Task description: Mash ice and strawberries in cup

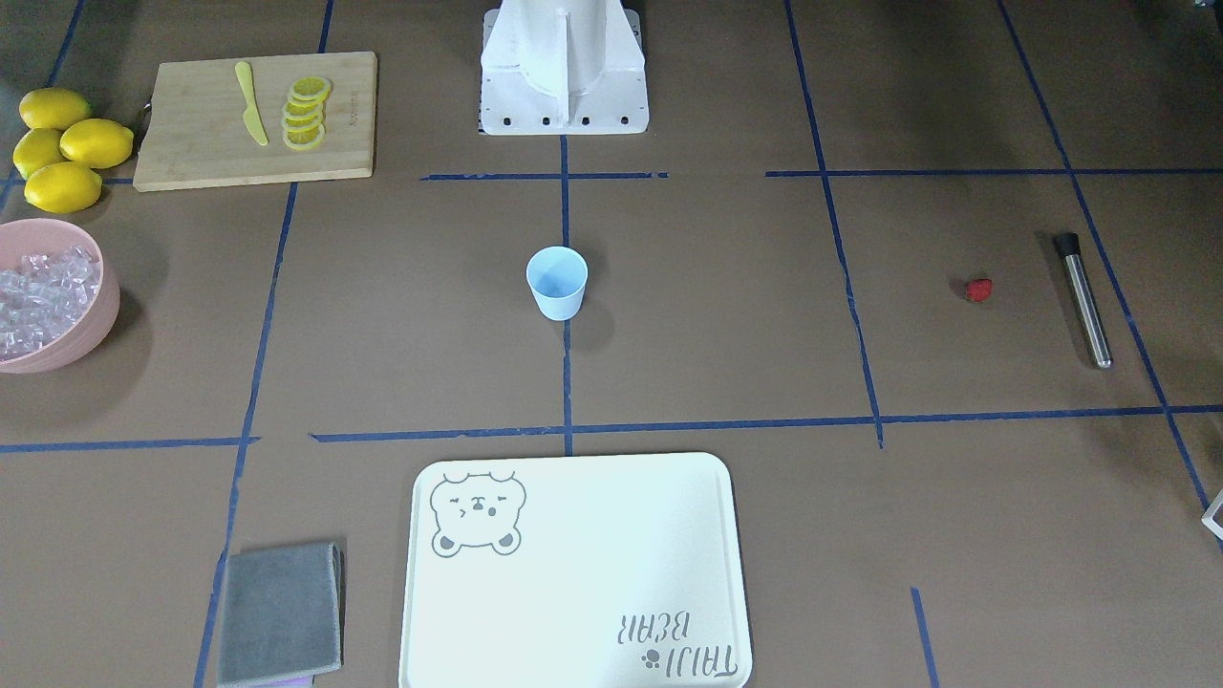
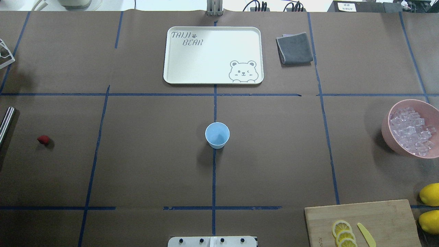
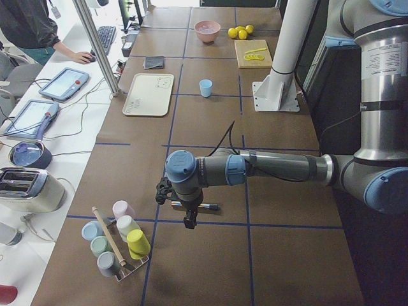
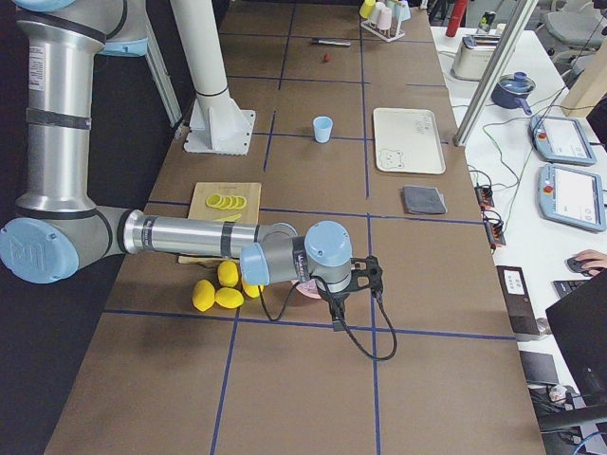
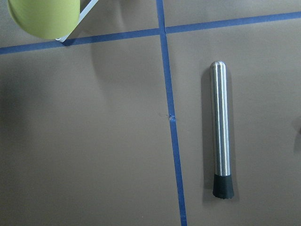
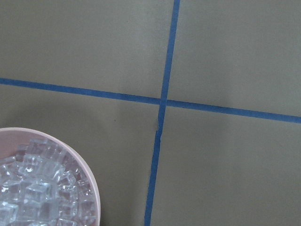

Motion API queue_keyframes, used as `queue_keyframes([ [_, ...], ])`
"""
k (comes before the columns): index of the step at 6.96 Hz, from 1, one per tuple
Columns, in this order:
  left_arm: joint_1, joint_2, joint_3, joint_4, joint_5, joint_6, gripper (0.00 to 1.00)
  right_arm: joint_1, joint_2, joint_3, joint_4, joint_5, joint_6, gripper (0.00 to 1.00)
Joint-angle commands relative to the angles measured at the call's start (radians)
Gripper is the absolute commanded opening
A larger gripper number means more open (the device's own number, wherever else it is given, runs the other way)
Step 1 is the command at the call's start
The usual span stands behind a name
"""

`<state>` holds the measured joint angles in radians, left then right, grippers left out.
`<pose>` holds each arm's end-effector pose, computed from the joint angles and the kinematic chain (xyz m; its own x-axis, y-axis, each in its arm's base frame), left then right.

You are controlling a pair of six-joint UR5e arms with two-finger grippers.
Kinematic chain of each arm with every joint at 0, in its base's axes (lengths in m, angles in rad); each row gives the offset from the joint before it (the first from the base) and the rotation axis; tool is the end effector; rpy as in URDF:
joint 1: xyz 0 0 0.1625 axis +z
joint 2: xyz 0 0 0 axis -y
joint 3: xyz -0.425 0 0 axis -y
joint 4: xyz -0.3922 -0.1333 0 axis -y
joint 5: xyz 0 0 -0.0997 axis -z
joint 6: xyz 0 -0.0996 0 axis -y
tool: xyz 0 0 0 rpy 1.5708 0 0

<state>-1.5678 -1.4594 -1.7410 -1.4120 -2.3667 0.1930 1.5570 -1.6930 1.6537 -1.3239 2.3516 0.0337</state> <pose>-0.0608 -0.4367 0.6411 0.6863 0.1229 -0.7169 -0.1372 0.9898 0.0384 0.0570 -0.4531 0.6484 0.7083 -0.1218 0.6953 -0.0104 0.9831 0.1828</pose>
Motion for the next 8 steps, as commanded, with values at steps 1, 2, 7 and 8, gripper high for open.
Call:
queue_keyframes([
  [1,0.0,-0.007,0.003,0.004,0.003,0.0,1.0,0.0,-0.001,0.0,0.0,0.002,0.0,1.0],
  [2,0.0,-0.009,0.014,0.001,0.0,0.002,1.0,-0.002,0.001,0.001,0.002,0.002,0.002,1.0],
  [7,0.002,-0.006,0.006,-0.004,0.0,0.002,1.0,-0.198,0.012,0.165,0.003,-0.003,0.011,1.0],
  [8,0.002,-0.001,0.002,-0.004,0.0,0.002,1.0,-0.251,0.013,0.188,0.005,0.0,0.114,0.99],
])
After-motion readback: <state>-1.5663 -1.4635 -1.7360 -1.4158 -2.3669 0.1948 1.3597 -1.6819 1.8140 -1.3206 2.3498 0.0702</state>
